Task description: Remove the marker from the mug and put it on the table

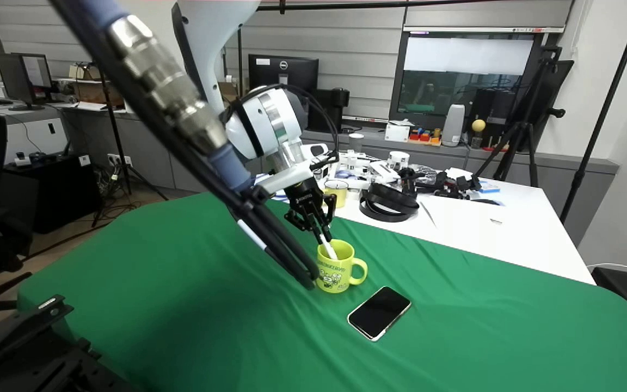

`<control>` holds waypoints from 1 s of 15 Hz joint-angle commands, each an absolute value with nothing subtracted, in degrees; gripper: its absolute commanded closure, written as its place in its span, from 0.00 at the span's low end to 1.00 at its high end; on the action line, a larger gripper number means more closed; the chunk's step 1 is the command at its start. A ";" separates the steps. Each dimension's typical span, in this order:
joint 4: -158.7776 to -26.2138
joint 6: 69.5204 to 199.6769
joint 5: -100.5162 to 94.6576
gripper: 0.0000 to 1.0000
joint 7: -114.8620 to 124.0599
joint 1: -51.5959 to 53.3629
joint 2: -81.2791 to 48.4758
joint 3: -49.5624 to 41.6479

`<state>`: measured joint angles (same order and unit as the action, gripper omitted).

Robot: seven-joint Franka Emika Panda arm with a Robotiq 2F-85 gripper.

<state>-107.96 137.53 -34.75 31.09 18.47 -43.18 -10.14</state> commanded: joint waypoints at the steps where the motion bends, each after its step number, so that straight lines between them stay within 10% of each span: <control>1: -107.06 133.55 -33.78 0.95 31.36 19.28 -41.83 -10.53; 15: -105.66 119.82 -21.11 0.95 13.79 14.45 -25.84 0.36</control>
<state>-106.07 123.22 -26.64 21.41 16.98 -26.99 -4.25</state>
